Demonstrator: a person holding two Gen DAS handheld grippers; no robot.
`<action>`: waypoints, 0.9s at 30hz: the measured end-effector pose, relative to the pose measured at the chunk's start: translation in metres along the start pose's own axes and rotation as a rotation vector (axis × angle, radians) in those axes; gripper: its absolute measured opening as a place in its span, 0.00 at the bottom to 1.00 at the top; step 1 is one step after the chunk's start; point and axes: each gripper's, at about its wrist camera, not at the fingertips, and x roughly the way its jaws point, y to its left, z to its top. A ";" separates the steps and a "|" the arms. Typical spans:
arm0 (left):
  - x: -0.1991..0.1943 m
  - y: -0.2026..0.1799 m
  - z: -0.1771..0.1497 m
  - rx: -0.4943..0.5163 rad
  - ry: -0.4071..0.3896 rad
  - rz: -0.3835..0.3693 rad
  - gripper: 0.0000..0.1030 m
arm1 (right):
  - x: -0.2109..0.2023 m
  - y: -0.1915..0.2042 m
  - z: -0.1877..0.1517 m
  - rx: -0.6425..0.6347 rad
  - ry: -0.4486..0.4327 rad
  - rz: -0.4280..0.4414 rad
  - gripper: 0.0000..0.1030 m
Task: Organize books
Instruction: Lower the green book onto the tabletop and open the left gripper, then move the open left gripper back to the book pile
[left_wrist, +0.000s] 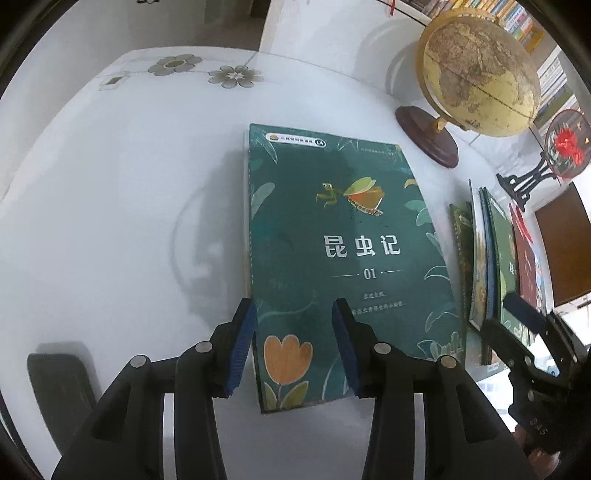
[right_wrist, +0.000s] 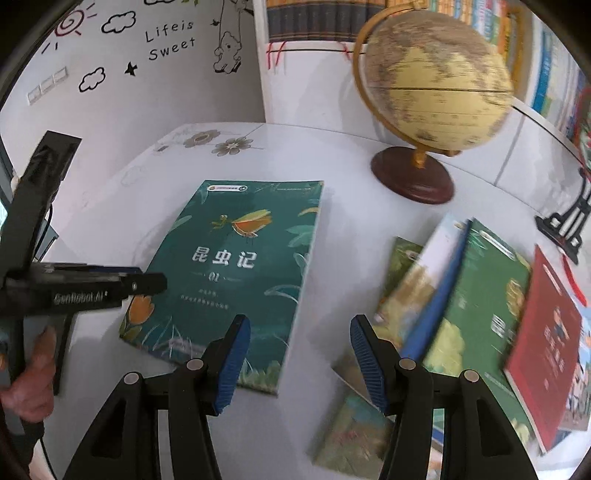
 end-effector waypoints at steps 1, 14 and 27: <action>-0.004 -0.003 -0.001 0.004 -0.005 0.006 0.38 | -0.005 -0.004 -0.004 0.011 -0.001 0.004 0.53; -0.091 -0.182 -0.035 0.346 -0.269 0.531 0.38 | -0.077 -0.052 -0.027 0.057 -0.042 -0.019 0.54; -0.130 -0.319 -0.053 0.434 -0.448 0.626 0.41 | -0.182 -0.156 -0.053 0.108 -0.071 -0.166 0.54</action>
